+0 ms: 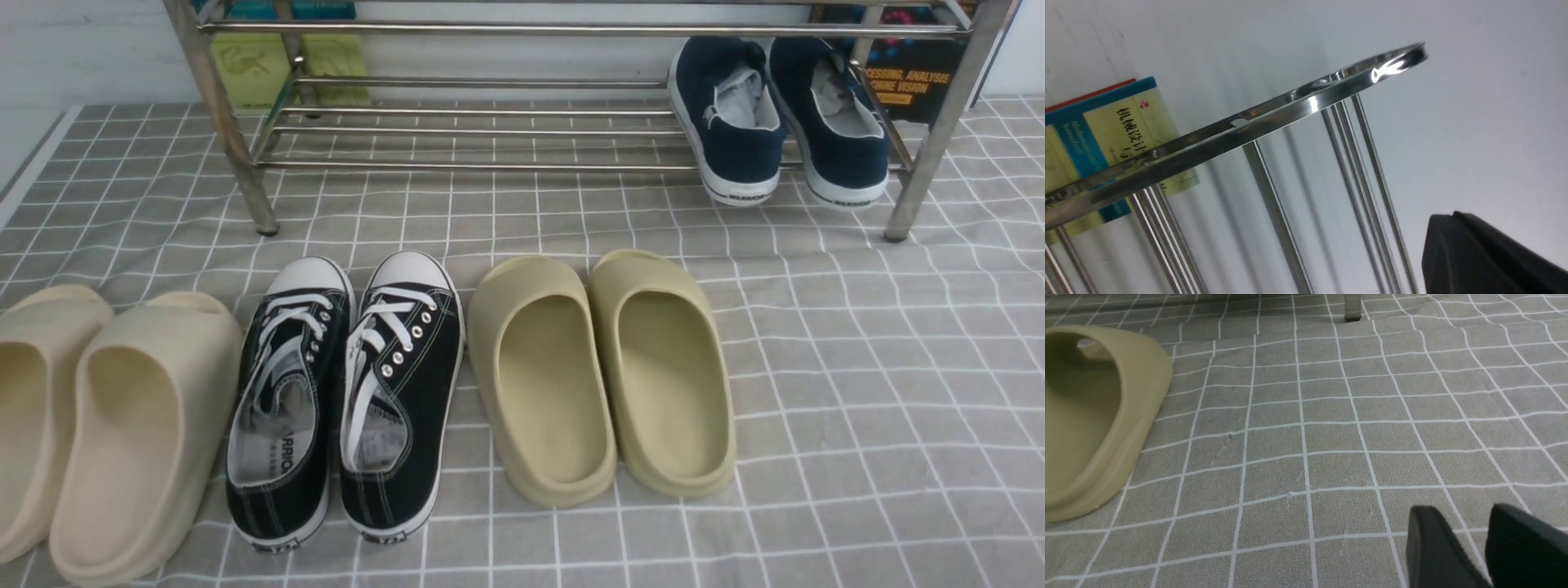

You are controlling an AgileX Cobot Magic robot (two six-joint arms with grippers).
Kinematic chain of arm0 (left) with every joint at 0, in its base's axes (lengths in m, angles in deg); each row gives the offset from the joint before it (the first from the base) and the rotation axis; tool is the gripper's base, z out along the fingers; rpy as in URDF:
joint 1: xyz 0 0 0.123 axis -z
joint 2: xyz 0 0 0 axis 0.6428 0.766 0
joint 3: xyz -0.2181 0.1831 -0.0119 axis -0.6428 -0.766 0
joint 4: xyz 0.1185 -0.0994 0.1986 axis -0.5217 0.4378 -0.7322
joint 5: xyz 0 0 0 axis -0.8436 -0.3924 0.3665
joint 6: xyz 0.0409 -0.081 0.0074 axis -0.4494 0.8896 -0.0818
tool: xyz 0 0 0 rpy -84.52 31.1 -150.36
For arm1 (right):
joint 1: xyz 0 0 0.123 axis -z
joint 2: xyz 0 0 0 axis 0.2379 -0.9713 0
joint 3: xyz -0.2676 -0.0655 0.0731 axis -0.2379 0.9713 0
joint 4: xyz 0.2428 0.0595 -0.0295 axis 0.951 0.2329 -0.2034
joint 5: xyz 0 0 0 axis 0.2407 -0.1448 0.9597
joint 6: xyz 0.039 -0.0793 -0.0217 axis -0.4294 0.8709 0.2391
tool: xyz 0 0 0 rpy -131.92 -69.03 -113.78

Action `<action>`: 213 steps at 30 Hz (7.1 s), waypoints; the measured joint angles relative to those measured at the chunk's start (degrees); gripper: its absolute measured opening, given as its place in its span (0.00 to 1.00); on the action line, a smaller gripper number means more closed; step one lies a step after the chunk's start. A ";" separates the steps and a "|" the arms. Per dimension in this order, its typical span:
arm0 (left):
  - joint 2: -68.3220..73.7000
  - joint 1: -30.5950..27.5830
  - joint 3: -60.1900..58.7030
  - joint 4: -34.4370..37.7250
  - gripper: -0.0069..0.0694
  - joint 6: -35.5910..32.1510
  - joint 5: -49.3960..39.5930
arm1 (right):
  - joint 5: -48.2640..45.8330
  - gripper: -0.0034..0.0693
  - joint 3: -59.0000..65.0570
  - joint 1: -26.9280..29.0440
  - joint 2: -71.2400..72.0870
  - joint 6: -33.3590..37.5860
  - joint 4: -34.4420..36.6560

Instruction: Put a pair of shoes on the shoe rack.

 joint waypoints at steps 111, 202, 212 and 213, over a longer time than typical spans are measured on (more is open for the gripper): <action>89.87 0.06 109.15 -23.09 0.64 -34.72 -96.56 | 0.00 0.38 0.00 0.00 0.00 0.00 0.00; 87.94 10.24 121.97 -22.49 0.32 -41.32 -104.43 | -0.02 0.38 0.00 0.00 0.00 0.00 0.00; 63.58 10.13 120.43 -22.38 0.07 -47.08 -114.33 | -0.02 0.38 0.00 0.00 0.00 0.00 0.00; 61.22 10.05 118.76 -22.04 0.07 -47.10 -114.33 | -0.02 0.38 0.00 0.00 0.00 0.00 0.00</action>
